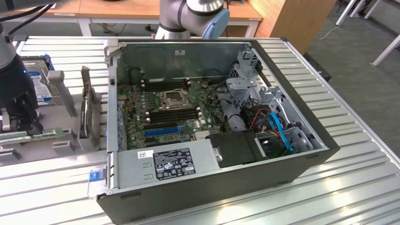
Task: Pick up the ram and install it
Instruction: 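Pick up the ram and move it above insertion slot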
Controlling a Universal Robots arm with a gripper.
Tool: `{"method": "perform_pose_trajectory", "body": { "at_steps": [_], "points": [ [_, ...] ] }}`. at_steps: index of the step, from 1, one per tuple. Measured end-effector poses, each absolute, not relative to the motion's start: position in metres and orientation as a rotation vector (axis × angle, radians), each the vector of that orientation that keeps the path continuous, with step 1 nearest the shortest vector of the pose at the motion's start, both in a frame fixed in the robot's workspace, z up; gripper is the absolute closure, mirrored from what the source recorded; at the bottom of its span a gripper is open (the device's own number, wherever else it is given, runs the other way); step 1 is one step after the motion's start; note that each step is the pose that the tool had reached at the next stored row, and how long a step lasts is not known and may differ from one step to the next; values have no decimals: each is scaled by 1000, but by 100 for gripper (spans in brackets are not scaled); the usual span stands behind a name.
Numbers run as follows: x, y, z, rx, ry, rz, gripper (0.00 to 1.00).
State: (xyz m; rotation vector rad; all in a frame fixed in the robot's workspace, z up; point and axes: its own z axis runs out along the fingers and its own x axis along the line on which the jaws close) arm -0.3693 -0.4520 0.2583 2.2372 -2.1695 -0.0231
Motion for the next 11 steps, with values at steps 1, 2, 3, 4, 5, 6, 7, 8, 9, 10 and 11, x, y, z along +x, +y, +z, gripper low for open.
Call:
{"method": "perform_pose_trajectory", "body": {
  "at_steps": [1, 2, 3, 4, 5, 6, 7, 8, 9, 10, 11],
  "points": [
    [-369, -452, 260, 2237, -2169, -23, 88],
    [-369, -452, 261, 2237, -2170, -23, 88],
    [-369, -452, 262, 2237, -2169, -23, 88],
    [-369, -452, 263, 2237, -2169, -23, 88],
    [-369, -452, 264, 2237, -2169, -23, 88],
    [-368, -452, 265, 2237, -2169, -23, 88],
    [-368, -452, 267, 2237, -2169, -23, 88],
    [-368, -452, 268, 2237, -2169, -23, 88],
    [-368, -452, 269, 2237, -2170, -23, 88],
    [-368, -452, 270, 2237, -2170, -23, 88],
    [-368, -452, 271, 2237, -2169, -23, 88]
  ]
}}
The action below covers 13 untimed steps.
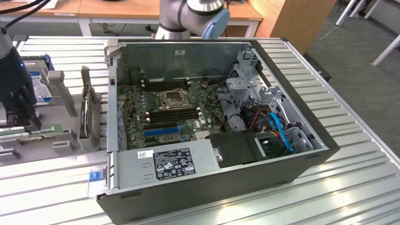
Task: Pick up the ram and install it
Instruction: 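Pick up the ram and move it above insertion slot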
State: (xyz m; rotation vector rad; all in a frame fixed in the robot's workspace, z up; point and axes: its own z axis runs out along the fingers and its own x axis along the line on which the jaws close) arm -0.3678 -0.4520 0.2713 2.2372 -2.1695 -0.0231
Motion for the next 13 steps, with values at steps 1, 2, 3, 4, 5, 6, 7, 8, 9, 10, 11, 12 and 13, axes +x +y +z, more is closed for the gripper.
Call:
{"method": "perform_pose_trajectory", "body": {
  "at_steps": [1, 2, 3, 4, 5, 6, 7, 8, 9, 10, 11, 12, 13],
  "points": [
    [-368, -452, 273, 2237, -2170, -23, 88],
    [-368, -452, 274, 2237, -2169, -23, 88],
    [-367, -452, 275, 2237, -2170, -23, 88],
    [-367, -452, 276, 2237, -2170, -23, 88],
    [-367, -452, 277, 2237, -2169, -23, 88],
    [-367, -452, 278, 2237, -2169, -23, 88],
    [-367, -452, 279, 2237, -2169, -23, 88],
    [-367, -452, 281, 2237, -2169, -23, 88],
    [-367, -452, 282, 2237, -2169, -23, 88],
    [-367, -452, 283, 2237, -2169, -23, 88],
    [-367, -452, 284, 2237, -2170, -23, 88],
    [-367, -452, 285, 2237, -2169, -23, 88],
    [-366, -452, 286, 2237, -2170, -23, 88]
  ]
}}
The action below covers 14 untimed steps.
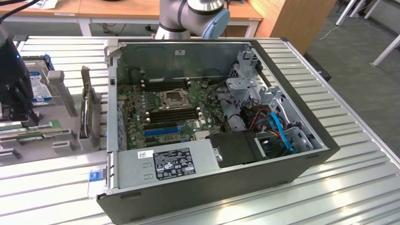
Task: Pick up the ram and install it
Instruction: 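Pick up the ram and move it above insertion slot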
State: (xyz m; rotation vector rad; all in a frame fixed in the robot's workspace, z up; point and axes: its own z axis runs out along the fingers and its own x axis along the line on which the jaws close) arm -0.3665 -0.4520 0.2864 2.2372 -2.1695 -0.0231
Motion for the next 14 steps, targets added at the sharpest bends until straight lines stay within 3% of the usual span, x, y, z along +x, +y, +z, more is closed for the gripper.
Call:
{"method": "perform_pose_trajectory", "body": {
  "at_steps": [14],
  "points": [
    [-365, -452, 305, 2237, -2169, -23, 88]
  ]
}}
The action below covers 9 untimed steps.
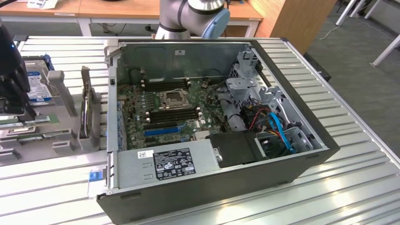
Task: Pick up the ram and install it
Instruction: 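Pick up the ram and move it above insertion slot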
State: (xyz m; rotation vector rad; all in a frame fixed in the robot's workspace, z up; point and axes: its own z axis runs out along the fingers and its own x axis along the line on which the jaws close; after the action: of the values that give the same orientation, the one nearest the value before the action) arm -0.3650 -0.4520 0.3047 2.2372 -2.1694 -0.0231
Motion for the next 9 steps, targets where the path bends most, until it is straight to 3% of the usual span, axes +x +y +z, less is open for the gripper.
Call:
{"method": "perform_pose_trajectory", "body": {
  "at_steps": [9],
  "points": [
    [-364, -452, 317, 2237, -2169, -23, 88]
  ]
}}
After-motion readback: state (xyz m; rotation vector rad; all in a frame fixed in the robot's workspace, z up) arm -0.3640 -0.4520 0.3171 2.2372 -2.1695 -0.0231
